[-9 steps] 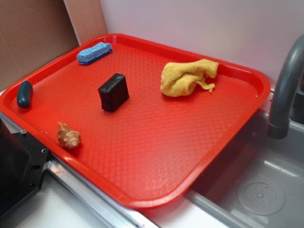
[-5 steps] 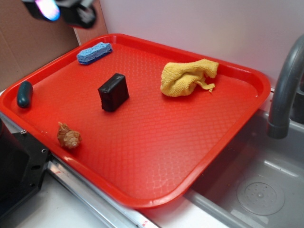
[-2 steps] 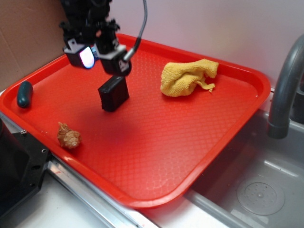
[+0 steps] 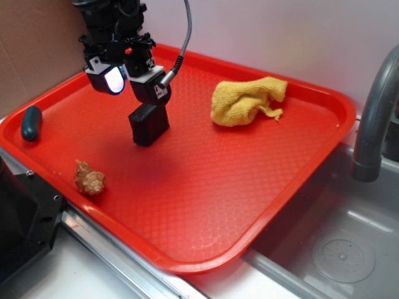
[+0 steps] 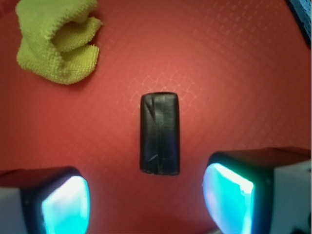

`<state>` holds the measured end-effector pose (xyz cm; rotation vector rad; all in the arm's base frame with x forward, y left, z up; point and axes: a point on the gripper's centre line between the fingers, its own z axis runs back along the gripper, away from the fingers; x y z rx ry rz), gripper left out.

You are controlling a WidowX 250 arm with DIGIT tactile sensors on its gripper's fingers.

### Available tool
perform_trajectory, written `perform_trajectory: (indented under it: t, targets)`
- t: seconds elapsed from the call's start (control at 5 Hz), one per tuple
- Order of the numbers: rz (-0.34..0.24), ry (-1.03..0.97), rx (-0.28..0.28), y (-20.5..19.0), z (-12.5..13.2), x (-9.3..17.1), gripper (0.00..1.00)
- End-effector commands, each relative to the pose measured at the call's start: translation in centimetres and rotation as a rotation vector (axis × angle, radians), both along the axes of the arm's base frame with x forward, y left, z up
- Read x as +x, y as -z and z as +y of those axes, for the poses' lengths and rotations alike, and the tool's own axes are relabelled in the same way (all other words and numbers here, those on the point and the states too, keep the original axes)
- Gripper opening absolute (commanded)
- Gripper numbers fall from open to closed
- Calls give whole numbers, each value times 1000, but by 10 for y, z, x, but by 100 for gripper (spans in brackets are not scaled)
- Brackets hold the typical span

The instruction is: Grab the black box.

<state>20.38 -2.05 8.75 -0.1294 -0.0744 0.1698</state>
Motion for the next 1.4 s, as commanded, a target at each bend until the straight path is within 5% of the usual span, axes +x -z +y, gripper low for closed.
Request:
perform_trajectory:
  t: [0.0,0.4,0.6,1.0,1.2]
  targets:
    - [69,-57,4,35,7,13,100]
    - [134,-13,39,66,0,23,100]
    - [137,-25,43,60,0,20,0]
    - [51,25,55,-23,10,3,0]
    - [-55,67,80,-72,23,-21,0]
